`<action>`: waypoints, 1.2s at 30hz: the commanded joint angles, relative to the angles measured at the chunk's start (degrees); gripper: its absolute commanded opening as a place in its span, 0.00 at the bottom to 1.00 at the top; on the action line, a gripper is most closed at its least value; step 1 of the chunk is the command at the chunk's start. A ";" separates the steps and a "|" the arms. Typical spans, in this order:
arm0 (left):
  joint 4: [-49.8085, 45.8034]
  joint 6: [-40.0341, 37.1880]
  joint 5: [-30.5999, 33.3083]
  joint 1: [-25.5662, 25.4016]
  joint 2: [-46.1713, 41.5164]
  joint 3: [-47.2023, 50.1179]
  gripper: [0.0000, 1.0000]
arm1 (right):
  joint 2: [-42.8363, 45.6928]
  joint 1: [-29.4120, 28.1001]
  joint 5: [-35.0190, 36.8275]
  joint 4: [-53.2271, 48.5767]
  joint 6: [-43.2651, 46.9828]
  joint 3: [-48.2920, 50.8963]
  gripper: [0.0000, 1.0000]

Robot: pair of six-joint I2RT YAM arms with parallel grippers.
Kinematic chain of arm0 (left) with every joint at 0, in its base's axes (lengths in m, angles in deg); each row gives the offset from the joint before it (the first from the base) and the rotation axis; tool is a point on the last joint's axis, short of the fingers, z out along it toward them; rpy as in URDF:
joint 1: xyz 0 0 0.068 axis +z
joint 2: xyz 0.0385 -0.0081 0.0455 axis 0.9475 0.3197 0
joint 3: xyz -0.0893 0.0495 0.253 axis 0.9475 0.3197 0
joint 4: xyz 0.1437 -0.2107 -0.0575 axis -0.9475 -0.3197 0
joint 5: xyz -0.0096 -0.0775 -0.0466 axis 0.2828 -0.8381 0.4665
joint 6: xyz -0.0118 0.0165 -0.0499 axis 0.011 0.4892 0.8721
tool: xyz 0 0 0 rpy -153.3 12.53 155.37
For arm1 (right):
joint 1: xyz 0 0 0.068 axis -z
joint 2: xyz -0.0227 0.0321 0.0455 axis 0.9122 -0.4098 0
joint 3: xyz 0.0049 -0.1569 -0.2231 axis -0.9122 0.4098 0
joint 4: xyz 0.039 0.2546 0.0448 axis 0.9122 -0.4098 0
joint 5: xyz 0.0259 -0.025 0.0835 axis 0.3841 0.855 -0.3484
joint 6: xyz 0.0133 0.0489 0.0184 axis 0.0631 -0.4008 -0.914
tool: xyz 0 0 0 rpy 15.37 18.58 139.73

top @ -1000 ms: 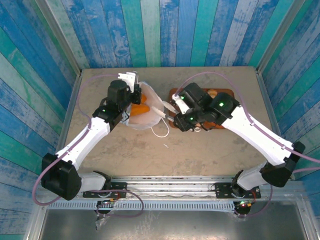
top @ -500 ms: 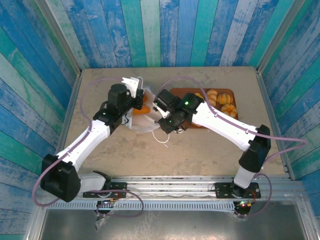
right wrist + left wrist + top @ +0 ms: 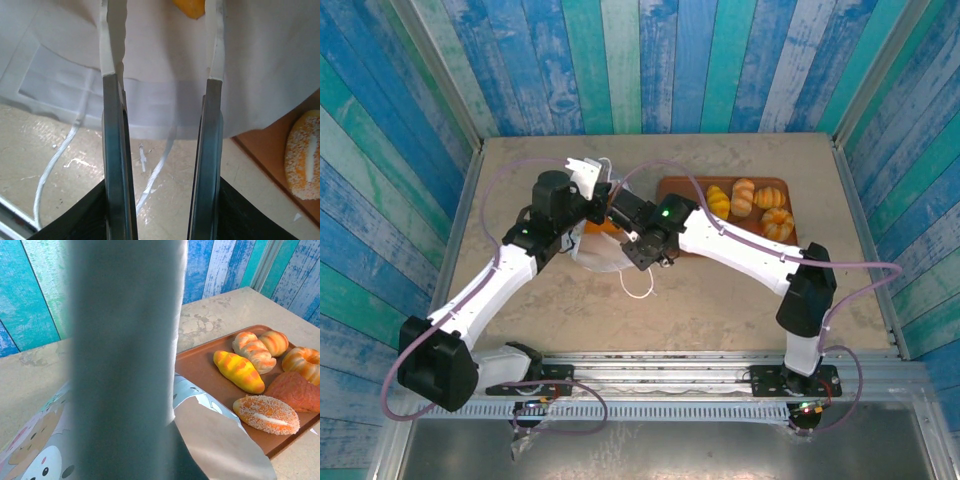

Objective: Take the fake bread out of the paper bag

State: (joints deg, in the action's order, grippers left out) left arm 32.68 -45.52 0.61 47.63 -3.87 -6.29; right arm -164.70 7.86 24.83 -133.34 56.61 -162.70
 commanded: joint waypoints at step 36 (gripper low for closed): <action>0.40 0.63 1.16 -0.15 -1.46 -2.75 0.00 | -9.51 -0.25 6.02 -2.39 10.22 -9.61 0.49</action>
State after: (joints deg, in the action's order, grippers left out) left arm 31.71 -47.40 2.64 49.75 -3.89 -6.36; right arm -175.22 8.18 31.23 -140.71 65.68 -173.83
